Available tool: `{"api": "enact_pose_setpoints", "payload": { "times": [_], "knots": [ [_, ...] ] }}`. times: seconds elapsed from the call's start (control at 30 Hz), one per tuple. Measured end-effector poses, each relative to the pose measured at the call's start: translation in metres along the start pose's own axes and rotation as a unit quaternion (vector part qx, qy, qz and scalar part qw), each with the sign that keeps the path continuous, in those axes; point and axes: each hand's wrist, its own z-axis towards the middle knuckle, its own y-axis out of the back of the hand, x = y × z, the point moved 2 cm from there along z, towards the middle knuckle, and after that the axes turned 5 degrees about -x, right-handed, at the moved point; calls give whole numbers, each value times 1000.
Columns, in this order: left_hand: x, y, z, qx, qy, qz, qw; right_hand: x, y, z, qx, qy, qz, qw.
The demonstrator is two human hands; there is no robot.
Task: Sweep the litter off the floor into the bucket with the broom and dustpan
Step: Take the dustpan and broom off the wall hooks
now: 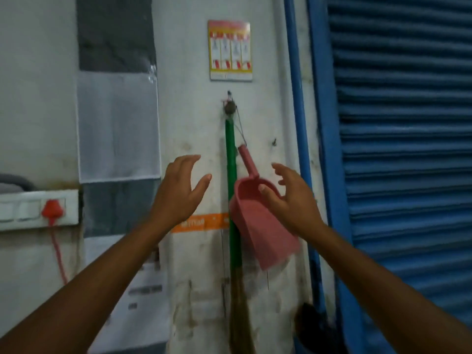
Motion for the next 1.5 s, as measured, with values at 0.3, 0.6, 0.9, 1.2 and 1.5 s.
{"api": "enact_pose_setpoints", "payload": {
  "times": [0.3,0.6,0.9,1.2,1.5],
  "knots": [
    [-10,-52,130,-47,63,43,996,-54,-24,144,16,24,-10,1000],
    [-5,-84,161,-55,136,21,989,-79,-85,201,121,-35,-6,992],
    [19,-109,168,-12,214,-72,974,-89,-107,214,139,-89,35,986],
    [-5,-84,205,-52,219,-198,954,-40,-53,246,18,-22,57,998],
    [-48,-53,264,60,218,-245,943,-2,-55,270,0,-10,86,996]
  ]
}}
